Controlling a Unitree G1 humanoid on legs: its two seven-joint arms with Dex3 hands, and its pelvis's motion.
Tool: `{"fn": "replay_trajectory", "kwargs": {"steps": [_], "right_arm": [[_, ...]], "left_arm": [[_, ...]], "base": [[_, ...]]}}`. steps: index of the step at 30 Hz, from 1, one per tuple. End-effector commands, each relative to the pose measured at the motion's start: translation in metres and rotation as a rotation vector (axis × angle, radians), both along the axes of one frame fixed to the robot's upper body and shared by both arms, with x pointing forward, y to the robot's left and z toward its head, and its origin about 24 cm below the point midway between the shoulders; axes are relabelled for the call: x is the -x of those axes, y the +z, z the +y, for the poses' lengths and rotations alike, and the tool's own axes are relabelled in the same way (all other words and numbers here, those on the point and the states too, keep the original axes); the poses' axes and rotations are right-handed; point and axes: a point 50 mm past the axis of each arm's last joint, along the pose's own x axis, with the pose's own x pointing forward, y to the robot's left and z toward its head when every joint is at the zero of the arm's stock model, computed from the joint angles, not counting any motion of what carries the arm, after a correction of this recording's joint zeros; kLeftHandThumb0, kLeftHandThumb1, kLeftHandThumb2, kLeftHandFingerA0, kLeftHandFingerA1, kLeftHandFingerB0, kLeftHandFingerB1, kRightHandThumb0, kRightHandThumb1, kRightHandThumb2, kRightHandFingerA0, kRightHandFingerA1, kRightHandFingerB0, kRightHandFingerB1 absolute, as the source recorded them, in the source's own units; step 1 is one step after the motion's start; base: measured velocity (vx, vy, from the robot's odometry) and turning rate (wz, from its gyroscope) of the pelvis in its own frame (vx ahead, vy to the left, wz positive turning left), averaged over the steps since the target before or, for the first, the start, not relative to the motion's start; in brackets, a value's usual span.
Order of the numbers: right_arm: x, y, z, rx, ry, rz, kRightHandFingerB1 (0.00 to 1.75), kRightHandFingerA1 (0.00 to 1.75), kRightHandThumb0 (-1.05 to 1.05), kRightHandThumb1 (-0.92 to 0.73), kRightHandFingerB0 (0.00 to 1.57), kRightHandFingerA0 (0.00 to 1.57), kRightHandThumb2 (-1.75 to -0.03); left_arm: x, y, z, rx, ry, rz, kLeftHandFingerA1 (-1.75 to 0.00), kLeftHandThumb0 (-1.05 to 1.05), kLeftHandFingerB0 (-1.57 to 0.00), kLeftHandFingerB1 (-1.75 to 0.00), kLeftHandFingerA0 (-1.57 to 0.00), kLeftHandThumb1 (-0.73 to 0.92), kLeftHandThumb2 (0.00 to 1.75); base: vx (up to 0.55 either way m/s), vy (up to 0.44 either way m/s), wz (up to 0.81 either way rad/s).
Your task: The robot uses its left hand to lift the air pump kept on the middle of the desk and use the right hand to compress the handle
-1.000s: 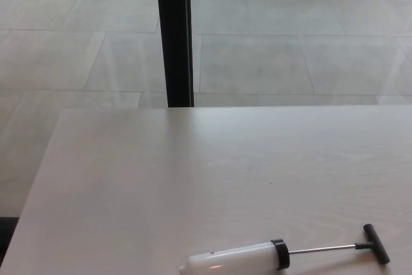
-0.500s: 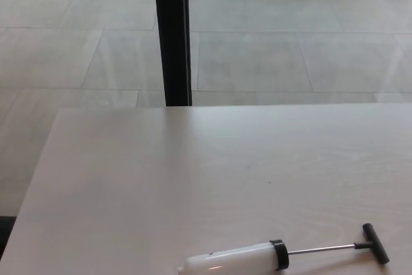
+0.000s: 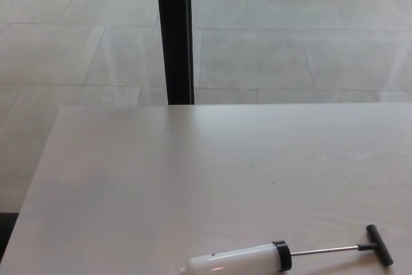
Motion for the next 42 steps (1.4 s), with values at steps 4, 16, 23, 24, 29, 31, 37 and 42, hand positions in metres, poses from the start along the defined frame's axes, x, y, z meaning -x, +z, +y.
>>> {"fn": "replay_trajectory", "kwargs": {"steps": [4,16,23,24,29,31,37,42], "right_arm": [[-0.059,0.02,0.105,0.247,0.502,-0.097,0.84,1.08,-1.05,-0.92,0.12,0.0,-0.73],[-0.065,-0.004,0.122,0.204,0.539,-0.006,0.87,1.12,-1.05,-0.92,0.14,0.03,-0.74],[-0.073,-0.003,0.129,0.229,0.563,0.023,0.75,0.81,-1.0,-0.72,0.23,0.13,-1.22],[-0.073,-0.003,0.129,0.229,0.562,0.023,0.85,1.06,-1.05,-0.92,0.19,0.07,-0.7],[-0.073,-0.001,0.129,0.225,0.581,0.026,0.84,1.07,-1.05,-0.92,0.25,0.1,-0.74],[-0.074,-0.001,0.128,0.231,0.576,0.027,0.84,1.06,-1.05,-0.92,0.27,0.13,-0.74],[-0.072,0.003,0.125,0.226,0.565,0.011,0.78,0.99,-1.05,-0.92,0.3,0.17,-0.71],[-0.071,0.006,0.126,0.239,0.56,-0.002,0.75,0.96,-1.05,-0.92,0.33,0.19,-0.72]], "left_arm": [[-0.054,0.034,-0.2,-0.733,-0.662,0.002,-0.5,-0.73,-0.34,-0.39,-0.37,0.64,0.61],[-0.053,0.0,-0.27,-0.839,-0.932,0.142,-0.5,-0.74,-0.28,-0.38,-0.29,0.66,0.6],[-0.052,-0.014,-0.287,-0.874,-0.981,0.195,-0.54,-0.76,-0.29,-0.41,-0.29,0.66,0.63],[-0.052,-0.016,-0.288,-0.875,-0.987,0.209,-0.53,-0.73,-0.29,-0.4,-0.28,0.66,0.6],[-0.048,-0.024,-0.297,-0.943,-0.996,0.223,-0.55,-0.74,-0.31,-0.41,-0.26,0.7,0.6],[-0.047,-0.026,-0.298,-0.981,-0.991,0.242,-0.56,-0.79,-0.27,-0.4,-0.21,0.72,0.62],[-0.046,-0.028,-0.31,-1.283,-0.994,0.347,-0.46,-0.93,-0.06,-0.4,-0.04,0.6,1.05],[-0.04,-0.029,-0.32,-1.466,-0.989,0.346,-0.41,-1.04,-0.11,-0.43,-0.05,0.67,1.07]], "base": [[0.0,0.0,0.0],[0.0,0.0,0.0],[0.0,0.0,0.0],[0.0,0.0,0.0],[0.0,0.0,0.0],[0.0,0.0,0.0],[0.0,0.0,0.0],[0.0,0.0,0.0]]}}
